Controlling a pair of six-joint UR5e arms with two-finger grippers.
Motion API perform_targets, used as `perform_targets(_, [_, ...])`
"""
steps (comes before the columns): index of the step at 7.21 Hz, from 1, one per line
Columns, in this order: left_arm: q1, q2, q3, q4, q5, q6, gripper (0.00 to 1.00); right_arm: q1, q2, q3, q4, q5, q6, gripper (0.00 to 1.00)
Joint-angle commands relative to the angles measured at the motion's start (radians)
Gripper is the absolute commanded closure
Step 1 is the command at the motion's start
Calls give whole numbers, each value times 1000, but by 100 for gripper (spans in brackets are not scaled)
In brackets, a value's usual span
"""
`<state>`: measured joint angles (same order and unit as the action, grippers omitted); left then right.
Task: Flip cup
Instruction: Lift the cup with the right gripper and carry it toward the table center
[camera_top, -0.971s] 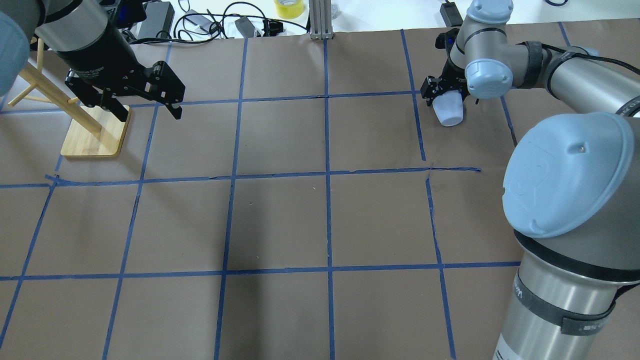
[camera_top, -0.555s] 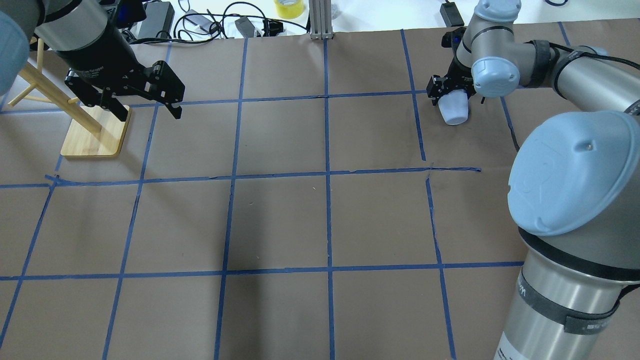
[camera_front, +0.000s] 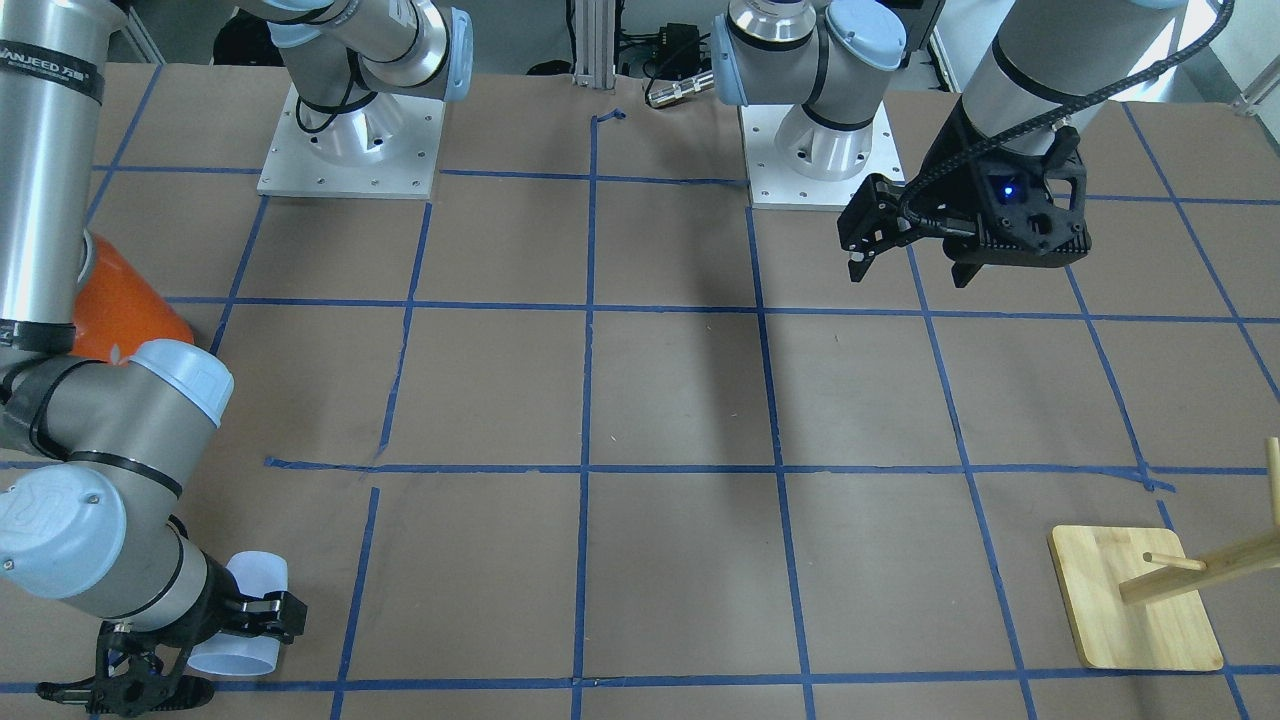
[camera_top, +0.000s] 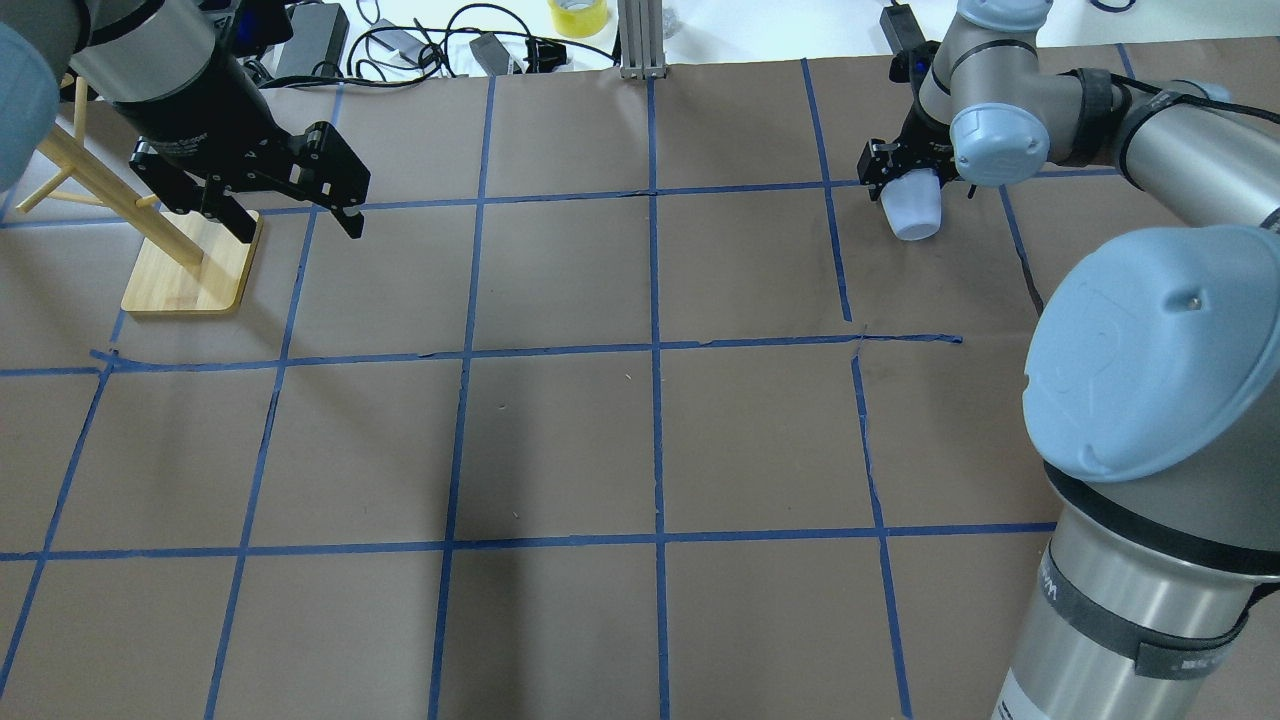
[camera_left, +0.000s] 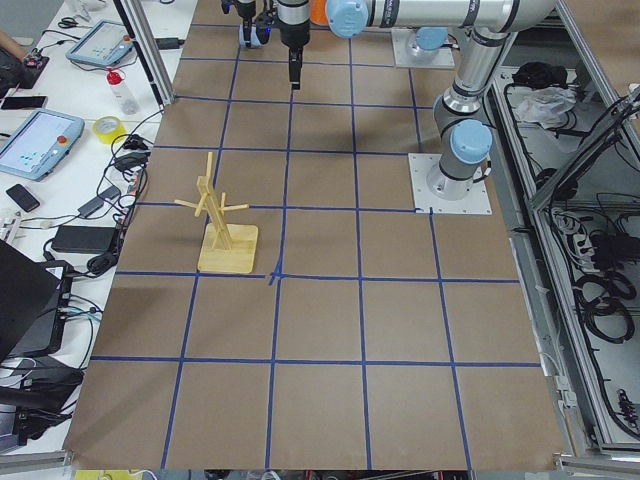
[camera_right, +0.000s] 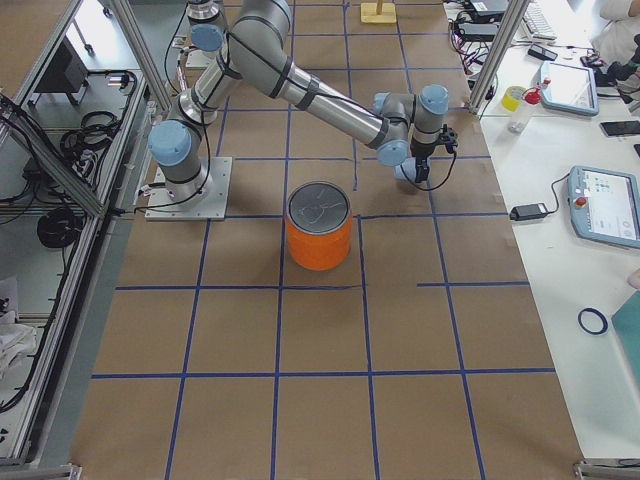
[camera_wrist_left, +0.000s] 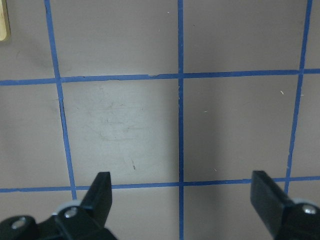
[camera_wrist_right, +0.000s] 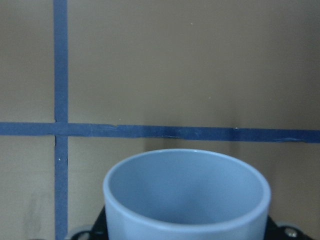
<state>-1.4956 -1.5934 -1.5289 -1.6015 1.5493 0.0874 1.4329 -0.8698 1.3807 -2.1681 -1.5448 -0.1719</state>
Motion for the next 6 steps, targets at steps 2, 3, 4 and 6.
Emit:
perform_targets(2, [0, 1, 0, 0, 0, 2, 0, 46, -58, 36, 28, 2, -11, 92])
perform_targets(3, [0, 1, -2, 0, 0, 0, 0, 73, -90, 49, 30, 0, -9, 96])
perform_targets(4, [0, 0, 0, 0, 0, 2, 0, 101, -101, 51, 56, 2, -9, 97])
perform_targets(6, [-2, -5, 1, 0, 0, 0, 0, 199, -129, 51, 65, -1, -15, 100])
